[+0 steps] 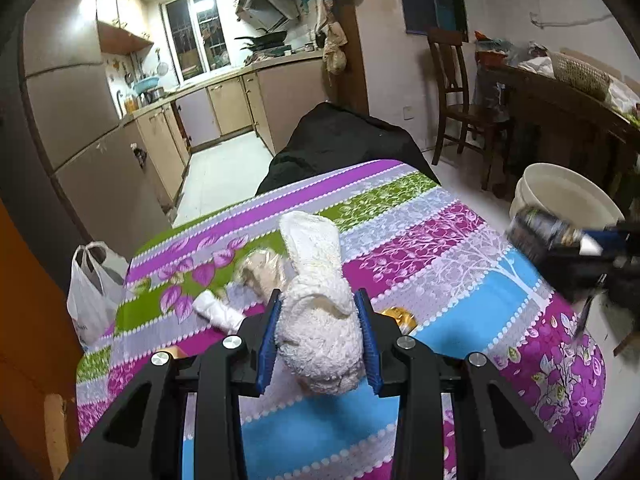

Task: Collect trash
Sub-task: 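Carry the tissue packet and towel bundle over the white bucket with both tools, then open the left tool to drop the towel while the right tool releases the tissue packet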

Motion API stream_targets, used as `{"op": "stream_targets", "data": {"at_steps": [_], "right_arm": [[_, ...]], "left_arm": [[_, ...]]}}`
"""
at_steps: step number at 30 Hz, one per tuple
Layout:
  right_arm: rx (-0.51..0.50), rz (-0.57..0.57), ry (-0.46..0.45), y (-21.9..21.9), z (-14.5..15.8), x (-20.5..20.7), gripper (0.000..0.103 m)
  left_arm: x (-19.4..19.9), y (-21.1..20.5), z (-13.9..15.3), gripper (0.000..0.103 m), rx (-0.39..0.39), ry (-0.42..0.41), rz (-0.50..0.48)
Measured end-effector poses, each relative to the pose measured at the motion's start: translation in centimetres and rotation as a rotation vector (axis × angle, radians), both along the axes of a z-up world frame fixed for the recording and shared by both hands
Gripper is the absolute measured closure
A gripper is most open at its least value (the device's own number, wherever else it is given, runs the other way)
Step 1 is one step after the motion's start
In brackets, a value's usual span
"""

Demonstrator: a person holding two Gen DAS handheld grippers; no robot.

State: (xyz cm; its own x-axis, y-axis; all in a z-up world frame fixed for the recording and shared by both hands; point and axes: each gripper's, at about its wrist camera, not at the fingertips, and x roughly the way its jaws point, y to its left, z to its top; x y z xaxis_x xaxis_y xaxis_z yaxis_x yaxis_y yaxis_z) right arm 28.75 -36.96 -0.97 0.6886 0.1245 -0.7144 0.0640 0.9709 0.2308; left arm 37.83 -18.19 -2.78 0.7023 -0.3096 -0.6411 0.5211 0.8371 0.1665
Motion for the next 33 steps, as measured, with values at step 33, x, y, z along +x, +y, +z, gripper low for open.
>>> {"op": "stream_targets", "data": {"at_steps": [33], "right_arm": [[-0.176, -0.422, 0.175, -22.9, 1.4, -6.7, 0.070]], "left_arm": [[-1.7, -32.0, 1.0, 0.066, 0.055, 0.117, -0.649]]}}
